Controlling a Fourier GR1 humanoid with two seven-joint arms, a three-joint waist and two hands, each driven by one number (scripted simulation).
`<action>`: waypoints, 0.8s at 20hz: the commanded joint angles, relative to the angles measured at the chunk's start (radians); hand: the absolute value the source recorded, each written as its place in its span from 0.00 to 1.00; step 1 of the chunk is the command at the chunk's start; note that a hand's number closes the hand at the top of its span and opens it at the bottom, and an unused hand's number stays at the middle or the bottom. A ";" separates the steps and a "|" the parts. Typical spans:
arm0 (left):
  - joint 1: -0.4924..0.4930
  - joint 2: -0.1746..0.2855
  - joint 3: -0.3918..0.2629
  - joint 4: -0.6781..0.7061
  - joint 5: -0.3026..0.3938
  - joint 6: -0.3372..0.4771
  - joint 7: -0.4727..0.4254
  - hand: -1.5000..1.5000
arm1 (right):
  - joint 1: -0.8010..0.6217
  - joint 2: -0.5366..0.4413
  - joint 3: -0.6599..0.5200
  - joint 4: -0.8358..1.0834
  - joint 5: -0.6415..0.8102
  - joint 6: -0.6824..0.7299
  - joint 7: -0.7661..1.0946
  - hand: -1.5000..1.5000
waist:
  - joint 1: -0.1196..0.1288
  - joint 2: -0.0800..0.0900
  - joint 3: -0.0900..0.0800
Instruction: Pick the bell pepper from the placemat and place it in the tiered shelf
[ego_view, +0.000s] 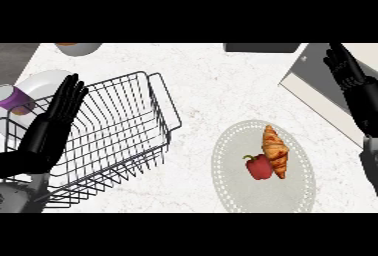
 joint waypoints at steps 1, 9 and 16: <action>0.016 -0.059 -0.022 0.020 -0.079 0.028 0.023 0.50 | 0.012 0.036 -0.006 0.017 -0.014 0.050 -0.020 0.00 | -0.017 -0.012 0.007; 0.038 0.063 -0.010 0.066 -0.065 -0.011 0.109 0.50 | 0.094 -0.041 -0.051 0.110 0.058 0.000 -0.112 1.00 | -0.060 0.013 -0.010; 0.006 -0.051 -0.089 0.047 -0.115 0.068 0.186 0.50 | 0.149 0.263 -0.172 0.315 -0.057 -0.192 -0.449 0.00 | -0.037 0.008 0.013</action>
